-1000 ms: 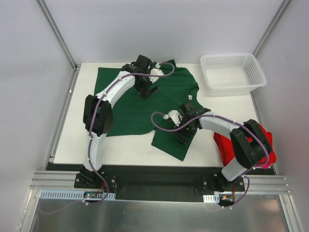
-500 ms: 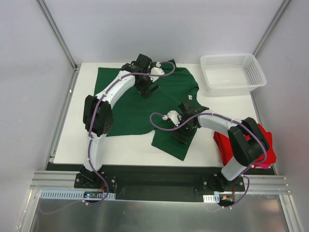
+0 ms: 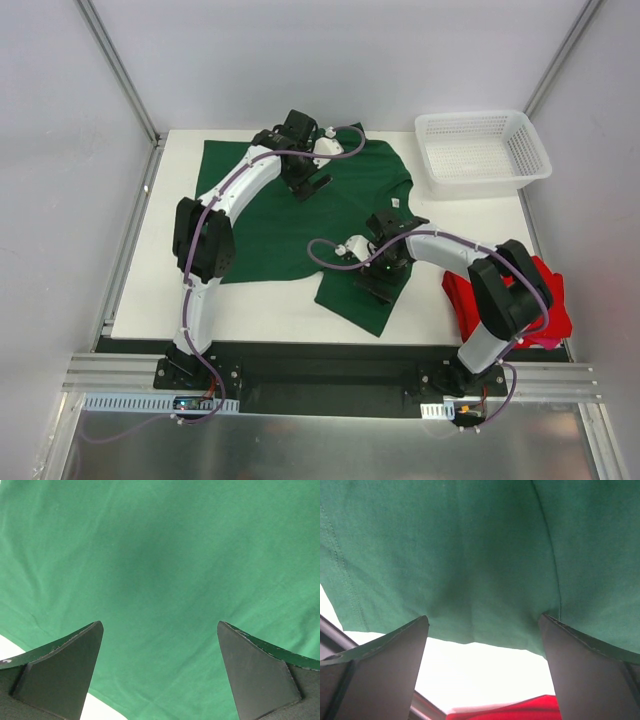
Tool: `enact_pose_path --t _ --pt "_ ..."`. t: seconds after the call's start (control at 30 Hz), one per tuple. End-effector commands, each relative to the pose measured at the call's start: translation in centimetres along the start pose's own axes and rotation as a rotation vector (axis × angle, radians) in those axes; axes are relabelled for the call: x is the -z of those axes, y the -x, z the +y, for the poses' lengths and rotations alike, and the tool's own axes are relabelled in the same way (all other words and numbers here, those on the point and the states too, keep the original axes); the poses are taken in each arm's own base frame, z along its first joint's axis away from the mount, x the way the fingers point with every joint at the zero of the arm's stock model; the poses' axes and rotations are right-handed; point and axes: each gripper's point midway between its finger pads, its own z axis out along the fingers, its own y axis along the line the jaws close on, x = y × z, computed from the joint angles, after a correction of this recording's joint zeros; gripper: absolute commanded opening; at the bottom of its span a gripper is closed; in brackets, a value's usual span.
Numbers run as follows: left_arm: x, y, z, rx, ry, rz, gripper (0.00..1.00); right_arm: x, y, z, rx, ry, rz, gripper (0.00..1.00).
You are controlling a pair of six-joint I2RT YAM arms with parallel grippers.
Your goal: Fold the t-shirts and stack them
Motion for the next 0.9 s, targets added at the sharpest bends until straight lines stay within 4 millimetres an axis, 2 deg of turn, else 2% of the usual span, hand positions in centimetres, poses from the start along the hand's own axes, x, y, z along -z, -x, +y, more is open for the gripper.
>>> enact_pose_path --t 0.0,0.17,0.23,0.43,0.57,0.63,0.7,0.87 --pt "1.8 1.3 0.7 -0.035 0.035 -0.031 0.99 -0.3 -3.2 3.3 -0.022 0.146 0.159 0.97" --pt "0.9 1.1 0.0 -0.010 -0.006 -0.037 0.99 0.0 -2.6 3.1 -0.031 0.134 0.152 0.96" --pt "-0.3 0.9 -0.7 -0.006 -0.052 -0.039 0.99 0.0 -2.4 3.0 -0.033 0.129 0.150 0.96" --pt "-3.9 2.1 -1.7 -0.005 -0.130 -0.066 0.99 -0.1 -2.4 3.3 -0.038 0.131 0.158 0.96" --pt "-4.6 3.0 -4.6 -0.053 -0.213 -0.089 0.99 -0.2 -2.3 3.2 -0.035 0.126 0.161 0.96" --pt "-5.0 2.7 -6.6 -0.068 -0.269 -0.080 0.99 -0.2 -2.2 3.1 -0.039 0.125 0.161 0.96" --pt "-5.5 2.2 -7.7 -0.078 -0.296 -0.063 1.00 -0.2 -2.1 3.1 -0.039 0.126 0.159 0.96" --pt "-5.9 2.2 -8.4 -0.073 -0.321 -0.064 0.99 -0.3 -1.8 3.2 -0.040 0.134 0.157 0.96"
